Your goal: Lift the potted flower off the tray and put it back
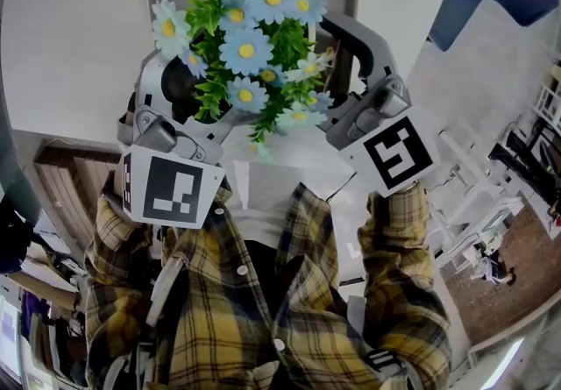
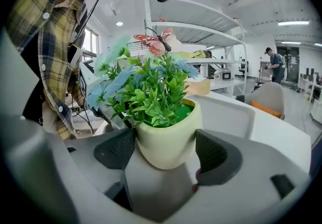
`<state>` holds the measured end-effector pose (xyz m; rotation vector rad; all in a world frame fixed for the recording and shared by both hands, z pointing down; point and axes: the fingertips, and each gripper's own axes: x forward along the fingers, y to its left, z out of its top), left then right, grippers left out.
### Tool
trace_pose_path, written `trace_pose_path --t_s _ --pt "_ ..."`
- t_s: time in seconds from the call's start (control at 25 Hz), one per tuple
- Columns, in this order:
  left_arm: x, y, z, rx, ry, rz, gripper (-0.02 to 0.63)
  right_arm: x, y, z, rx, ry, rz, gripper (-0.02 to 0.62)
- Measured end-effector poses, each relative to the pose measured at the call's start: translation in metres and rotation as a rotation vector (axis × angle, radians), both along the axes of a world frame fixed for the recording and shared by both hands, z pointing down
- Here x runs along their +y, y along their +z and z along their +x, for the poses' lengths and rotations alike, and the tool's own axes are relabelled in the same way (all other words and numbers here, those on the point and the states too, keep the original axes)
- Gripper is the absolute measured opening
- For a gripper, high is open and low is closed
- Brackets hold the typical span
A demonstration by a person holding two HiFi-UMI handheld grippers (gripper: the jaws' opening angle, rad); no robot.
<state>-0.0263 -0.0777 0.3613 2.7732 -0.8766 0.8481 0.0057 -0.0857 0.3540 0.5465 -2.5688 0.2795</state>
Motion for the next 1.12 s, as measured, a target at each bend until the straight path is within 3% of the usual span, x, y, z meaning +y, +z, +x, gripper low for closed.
trace_pose_path --t_s 0.76,1.12 --pt "-0.0006 -0.0042 0.0044 0.029 -0.032 -0.002 0.328 0.0003 -0.0042 0.004 -0.029 0.05 0.014 0.351" --pt "-0.0021 -0.001 0.0046 0.049 -0.027 0.039 0.328 -0.0013 -0.002 0.0047 -0.034 0.067 0.056 0.353"
